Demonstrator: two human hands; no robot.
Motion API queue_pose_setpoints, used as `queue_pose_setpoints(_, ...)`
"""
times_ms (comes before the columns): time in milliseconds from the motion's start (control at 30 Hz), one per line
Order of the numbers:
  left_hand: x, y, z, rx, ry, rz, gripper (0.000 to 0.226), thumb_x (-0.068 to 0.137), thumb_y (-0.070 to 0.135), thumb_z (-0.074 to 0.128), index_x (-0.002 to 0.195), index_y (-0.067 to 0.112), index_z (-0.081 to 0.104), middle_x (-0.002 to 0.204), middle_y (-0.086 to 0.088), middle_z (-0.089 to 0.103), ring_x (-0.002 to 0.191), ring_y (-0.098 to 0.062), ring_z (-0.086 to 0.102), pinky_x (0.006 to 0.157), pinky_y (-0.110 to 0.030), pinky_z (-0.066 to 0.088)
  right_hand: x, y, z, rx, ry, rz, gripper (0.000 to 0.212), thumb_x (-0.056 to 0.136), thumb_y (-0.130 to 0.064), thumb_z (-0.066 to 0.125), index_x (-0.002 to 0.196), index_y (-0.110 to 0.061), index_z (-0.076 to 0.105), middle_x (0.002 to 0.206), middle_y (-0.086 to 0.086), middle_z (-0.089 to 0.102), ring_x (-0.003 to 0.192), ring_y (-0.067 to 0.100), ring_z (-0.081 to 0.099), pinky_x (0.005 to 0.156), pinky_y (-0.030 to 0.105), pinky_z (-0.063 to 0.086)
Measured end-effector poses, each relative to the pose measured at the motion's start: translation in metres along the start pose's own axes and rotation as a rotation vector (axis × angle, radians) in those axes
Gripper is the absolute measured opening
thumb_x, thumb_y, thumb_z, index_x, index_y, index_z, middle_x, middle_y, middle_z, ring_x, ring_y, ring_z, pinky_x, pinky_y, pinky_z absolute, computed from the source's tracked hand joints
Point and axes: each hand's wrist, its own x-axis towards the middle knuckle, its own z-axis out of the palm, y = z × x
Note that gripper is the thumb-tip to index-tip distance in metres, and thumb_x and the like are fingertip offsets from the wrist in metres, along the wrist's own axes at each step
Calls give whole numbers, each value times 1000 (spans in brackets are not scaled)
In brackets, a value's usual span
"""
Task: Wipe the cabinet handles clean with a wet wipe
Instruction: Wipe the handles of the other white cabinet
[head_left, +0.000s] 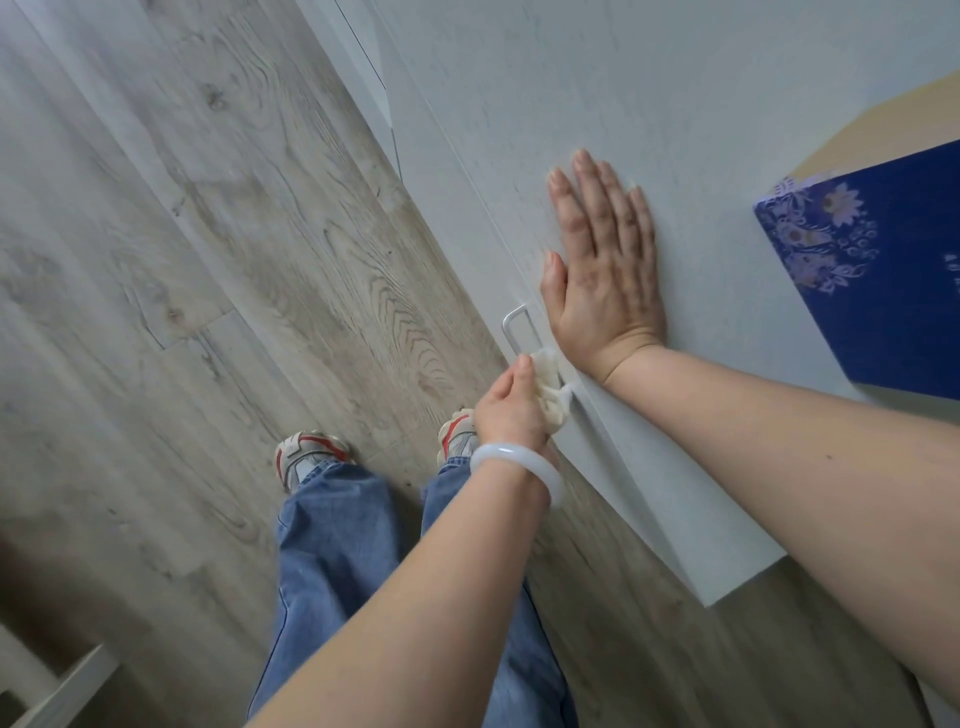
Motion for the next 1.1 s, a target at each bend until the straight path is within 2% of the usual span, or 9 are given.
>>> queue_pose_setpoints(67, 0, 16, -4, -32, -68, 2, 31, 94, 10, 62, 121, -6, 59, 104, -18, 66, 91, -29, 65, 58, -28, 59, 1, 0, 0, 8, 5, -1, 60, 92, -26, 41, 149, -9, 33, 156, 12, 28, 145, 27, 24, 119, 47, 17)
queue_pose_setpoints(200, 7, 43, -10, 53, -226, 118, 42, 83, -1, 69, 124, 1, 61, 119, -20, 68, 107, -31, 66, 97, -40, 53, 1, 0, 1, 5, -10, -3, 61, 92, -27, 40, 150, -9, 31, 157, 12, 26, 146, 26, 22, 119, 48, 16)
queue_pose_setpoints(267, 3, 39, -11, 166, -240, 156, 42, 81, -10, 66, 120, 3, 63, 113, -15, 70, 98, -26, 67, 88, -35, 53, 0, 1, 1, -1, -13, 0, 61, 92, -27, 40, 150, -10, 30, 157, 12, 25, 146, 26, 22, 119, 48, 16)
queue_pose_setpoints(367, -2, 7, -16, 293, -215, 106, 29, 83, -13, 58, 101, 8, 67, 92, -6, 67, 86, -22, 60, 70, -27, 49, 0, 1, 1, 9, -1, -1, 61, 92, -27, 40, 150, -9, 31, 157, 13, 26, 146, 27, 23, 119, 48, 17)
queue_pose_setpoints(500, -3, -17, -26, 400, -185, 31, 21, 71, -2, 71, 83, 16, 70, 82, -9, 72, 87, -29, 69, 88, -44, 55, 0, 1, 2, 17, -2, 0, 61, 92, -28, 40, 149, -10, 32, 157, 12, 27, 146, 27, 24, 119, 48, 17)
queue_pose_setpoints(733, -12, 43, -37, 295, 29, 216, 19, 83, -6, 67, 80, 12, 71, 70, -6, 72, 70, -24, 67, 86, -48, 55, 0, 2, 1, 56, -30, 1, 62, 91, -29, 40, 150, -10, 32, 157, 13, 26, 146, 28, 23, 119, 48, 15)
queue_pose_setpoints(867, -20, 72, -26, 308, 50, 273, 11, 79, 2, 71, 78, 13, 73, 72, -7, 71, 75, -26, 67, 89, -53, 56, 0, 2, -1, 79, -43, 0, 62, 90, -30, 39, 149, -9, 33, 157, 13, 27, 145, 28, 24, 118, 50, 17)
queue_pose_setpoints(1033, -32, 93, -11, 217, 53, 229, 13, 89, -9, 61, 86, 3, 66, 85, -13, 64, 86, -32, 63, 65, -42, 61, 1, 2, -3, 113, -71, 4, 61, 91, -30, 39, 148, -9, 35, 156, 13, 28, 145, 28, 25, 117, 51, 18)
queue_pose_setpoints(1100, -35, 102, -9, 289, 81, 232, 11, 91, -4, 61, 91, 6, 66, 82, -10, 63, 84, -30, 64, 71, -44, 61, 1, 3, -3, 116, -79, 7, 61, 90, -29, 39, 148, -9, 35, 156, 12, 28, 145, 27, 25, 117, 51, 19)
